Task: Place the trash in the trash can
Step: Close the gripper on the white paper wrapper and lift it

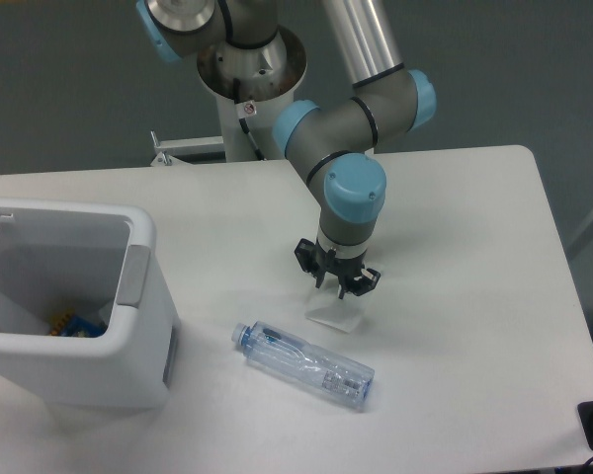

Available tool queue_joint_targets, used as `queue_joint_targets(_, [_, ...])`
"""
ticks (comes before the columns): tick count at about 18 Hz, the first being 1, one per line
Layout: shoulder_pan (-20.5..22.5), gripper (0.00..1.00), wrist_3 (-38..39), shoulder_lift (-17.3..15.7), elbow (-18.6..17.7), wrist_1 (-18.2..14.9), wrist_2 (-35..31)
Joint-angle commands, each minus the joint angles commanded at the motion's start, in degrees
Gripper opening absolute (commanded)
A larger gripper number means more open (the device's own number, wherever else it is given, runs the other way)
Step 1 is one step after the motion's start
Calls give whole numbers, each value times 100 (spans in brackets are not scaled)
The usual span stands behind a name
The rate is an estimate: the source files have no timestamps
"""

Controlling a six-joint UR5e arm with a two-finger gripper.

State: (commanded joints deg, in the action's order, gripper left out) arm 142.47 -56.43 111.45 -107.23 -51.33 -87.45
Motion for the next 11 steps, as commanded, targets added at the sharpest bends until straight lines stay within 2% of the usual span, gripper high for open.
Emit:
queue_joint_targets(2, [0, 2, 0, -9, 26, -9, 0])
queue_joint_targets(6, [9, 2, -17, -26, 123, -52, 0])
queue_joint_targets(11, [158, 2, 0, -105, 421, -141, 96])
